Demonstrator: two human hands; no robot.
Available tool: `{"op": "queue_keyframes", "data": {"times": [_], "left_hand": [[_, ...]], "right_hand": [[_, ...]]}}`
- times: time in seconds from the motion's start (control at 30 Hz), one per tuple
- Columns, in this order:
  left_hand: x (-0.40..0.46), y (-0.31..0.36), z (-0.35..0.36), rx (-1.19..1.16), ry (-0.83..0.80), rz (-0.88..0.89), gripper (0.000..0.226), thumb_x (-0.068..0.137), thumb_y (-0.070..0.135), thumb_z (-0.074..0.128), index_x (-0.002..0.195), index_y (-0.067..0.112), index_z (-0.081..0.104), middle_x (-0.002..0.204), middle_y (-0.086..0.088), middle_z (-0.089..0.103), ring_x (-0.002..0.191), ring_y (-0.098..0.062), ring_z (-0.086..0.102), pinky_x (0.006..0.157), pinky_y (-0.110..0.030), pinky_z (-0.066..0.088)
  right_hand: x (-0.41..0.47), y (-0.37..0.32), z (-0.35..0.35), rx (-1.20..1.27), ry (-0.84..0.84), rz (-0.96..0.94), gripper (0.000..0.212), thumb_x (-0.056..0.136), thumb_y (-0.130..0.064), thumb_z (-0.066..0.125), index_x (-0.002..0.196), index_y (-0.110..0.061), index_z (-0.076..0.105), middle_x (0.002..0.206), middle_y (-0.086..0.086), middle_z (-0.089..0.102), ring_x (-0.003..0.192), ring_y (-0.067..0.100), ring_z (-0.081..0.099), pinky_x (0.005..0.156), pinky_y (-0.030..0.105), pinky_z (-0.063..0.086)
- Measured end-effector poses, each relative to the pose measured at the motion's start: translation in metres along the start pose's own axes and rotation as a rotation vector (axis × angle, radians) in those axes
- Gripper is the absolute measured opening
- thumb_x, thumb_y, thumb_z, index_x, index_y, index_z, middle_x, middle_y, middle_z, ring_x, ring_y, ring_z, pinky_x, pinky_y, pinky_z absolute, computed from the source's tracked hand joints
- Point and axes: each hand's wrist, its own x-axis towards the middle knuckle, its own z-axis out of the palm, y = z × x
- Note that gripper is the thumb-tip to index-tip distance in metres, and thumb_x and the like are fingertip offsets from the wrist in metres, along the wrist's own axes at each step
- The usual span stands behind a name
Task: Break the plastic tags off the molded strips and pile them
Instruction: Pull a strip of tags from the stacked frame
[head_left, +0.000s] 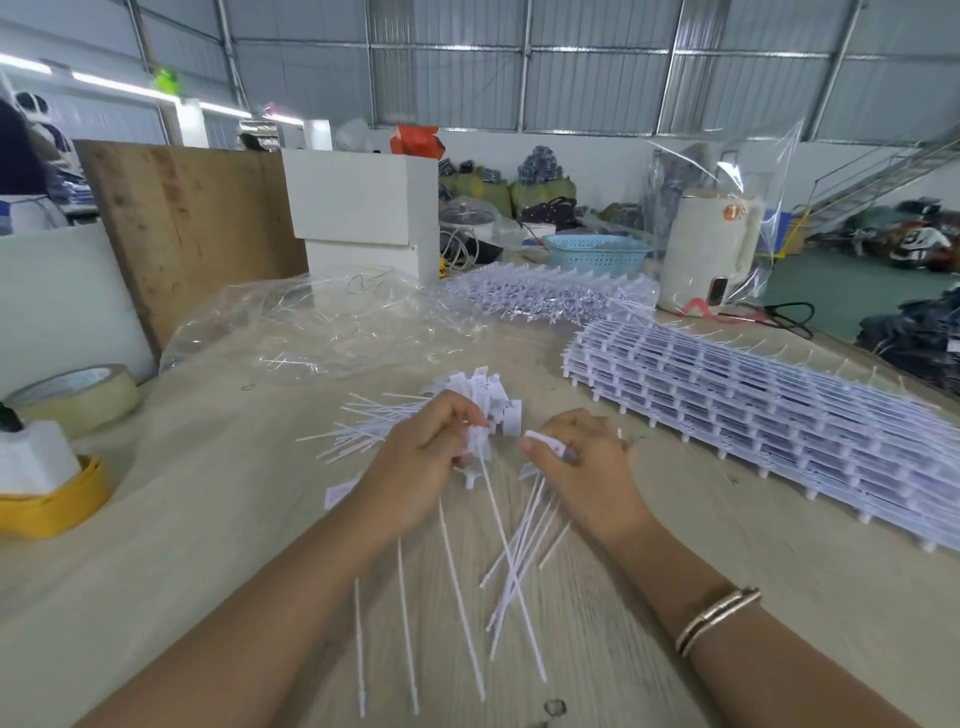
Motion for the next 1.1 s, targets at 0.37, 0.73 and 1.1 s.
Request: {"op": "queue_keyframes", "data": {"times": [0.37, 0.73, 1.1], "left_hand": [[-0.010, -0.007, 0.013, 0.473, -0.179, 0.280, 0.022, 0.098, 0.013, 0.040, 0.117, 0.023, 0.043, 0.100, 0.006, 0.066, 0.094, -0.013, 0.061, 0.089, -0.035, 0.042], [-0.004, -0.004, 0.001, 0.557, -0.106, 0.117, 0.040, 0.096, 0.040, 0.039, 0.073, 0.014, 0.057, 0.066, -0.006, 0.060, 0.065, -0.022, 0.056, 0.066, -0.036, 0.043], [-0.002, -0.002, 0.008, 0.143, -0.094, -0.053, 0.041, 0.097, 0.029, 0.047, 0.057, 0.019, 0.051, 0.045, 0.016, 0.049, 0.046, 0.002, 0.043, 0.050, -0.012, 0.030]], "right_hand": [[-0.012, -0.019, 0.003, -0.139, -0.100, -0.169, 0.041, 0.088, -0.059, 0.039, 0.082, -0.031, 0.068, 0.084, -0.018, 0.055, 0.100, 0.001, 0.041, 0.090, 0.032, 0.019], [-0.011, -0.019, 0.000, 0.128, -0.099, -0.073, 0.035, 0.093, -0.016, 0.052, 0.061, -0.029, 0.048, 0.064, -0.018, 0.048, 0.080, -0.006, 0.042, 0.094, 0.039, 0.022], [-0.013, -0.021, -0.003, 0.228, -0.176, -0.210, 0.016, 0.089, -0.025, 0.060, 0.083, -0.014, 0.070, 0.081, 0.002, 0.066, 0.088, 0.007, 0.057, 0.096, 0.054, 0.031]]}}
